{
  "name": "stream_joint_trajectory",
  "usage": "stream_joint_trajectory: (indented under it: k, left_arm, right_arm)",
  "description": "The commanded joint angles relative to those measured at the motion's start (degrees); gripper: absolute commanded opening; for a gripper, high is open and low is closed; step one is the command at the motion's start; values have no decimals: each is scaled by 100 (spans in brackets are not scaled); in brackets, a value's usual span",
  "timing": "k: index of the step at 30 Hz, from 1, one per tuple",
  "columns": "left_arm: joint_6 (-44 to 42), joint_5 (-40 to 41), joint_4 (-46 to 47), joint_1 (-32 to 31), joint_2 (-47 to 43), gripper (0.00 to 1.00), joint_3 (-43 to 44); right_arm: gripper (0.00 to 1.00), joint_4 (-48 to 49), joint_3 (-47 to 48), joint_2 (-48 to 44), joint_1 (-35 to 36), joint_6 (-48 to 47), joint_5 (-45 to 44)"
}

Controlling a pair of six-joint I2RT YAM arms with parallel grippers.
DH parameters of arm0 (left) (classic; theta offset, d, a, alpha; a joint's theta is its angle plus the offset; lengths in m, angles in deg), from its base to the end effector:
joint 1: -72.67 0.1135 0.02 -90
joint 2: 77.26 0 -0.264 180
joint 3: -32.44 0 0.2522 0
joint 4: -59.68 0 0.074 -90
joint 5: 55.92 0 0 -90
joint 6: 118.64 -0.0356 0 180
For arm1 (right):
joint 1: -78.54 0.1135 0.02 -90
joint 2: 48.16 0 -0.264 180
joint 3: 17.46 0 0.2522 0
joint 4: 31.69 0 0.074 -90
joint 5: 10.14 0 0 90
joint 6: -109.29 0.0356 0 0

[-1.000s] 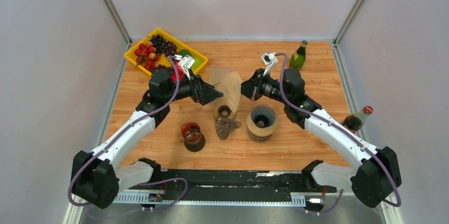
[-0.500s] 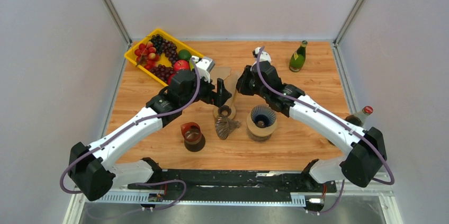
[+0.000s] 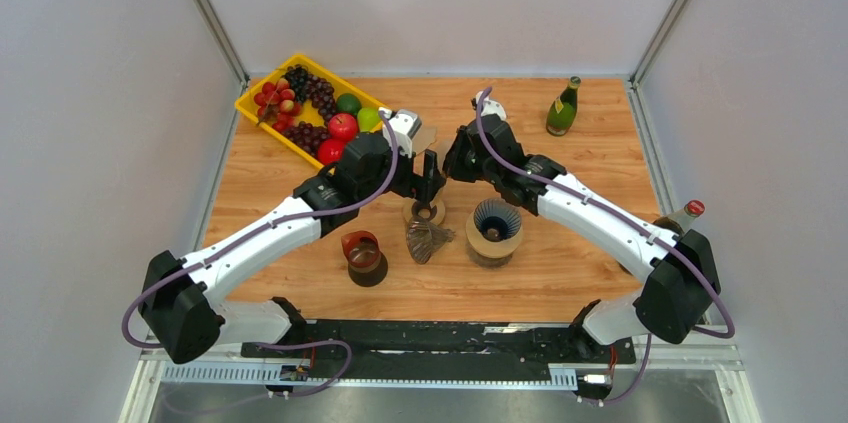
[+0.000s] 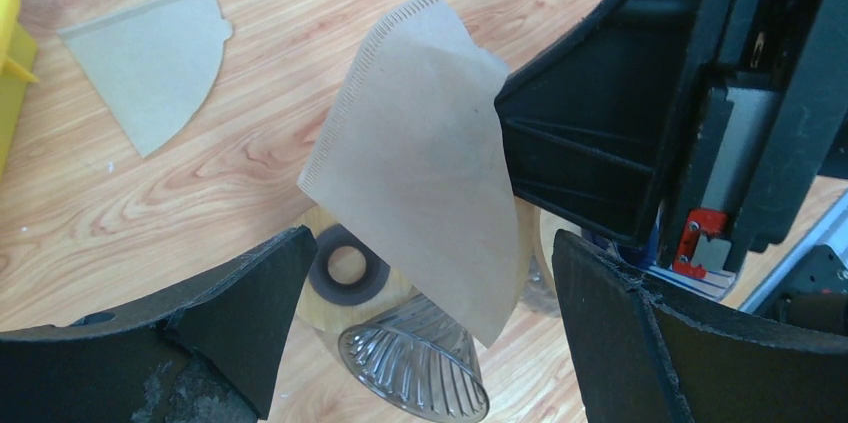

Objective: Place the coffee filter in the dripper

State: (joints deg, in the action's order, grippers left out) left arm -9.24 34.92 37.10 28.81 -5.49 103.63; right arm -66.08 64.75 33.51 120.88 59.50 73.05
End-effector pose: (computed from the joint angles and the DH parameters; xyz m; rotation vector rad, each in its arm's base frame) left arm 0.2097 -0.2008 0.3186 0.4232 1.9991 -0.6944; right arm 0.2429 0.2156 0.3162 0.0295 2.2420 0.6883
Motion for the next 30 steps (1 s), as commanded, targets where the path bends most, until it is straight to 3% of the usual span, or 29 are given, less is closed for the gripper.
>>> stream_joint_trajectory:
  k: [1,16,30]
  left_arm:
    - [-107,681,67,-114,29,100,316]
    - [-132,2113,-359,-202,6,100,406]
    - [17,1603,-358,-204,486,100,768]
  right_arm:
    - [0,59,278,-19,40,33,174]
    - [0,49,300,3,48,-237,160]
    - [0,42,440,170,193,-507,28]
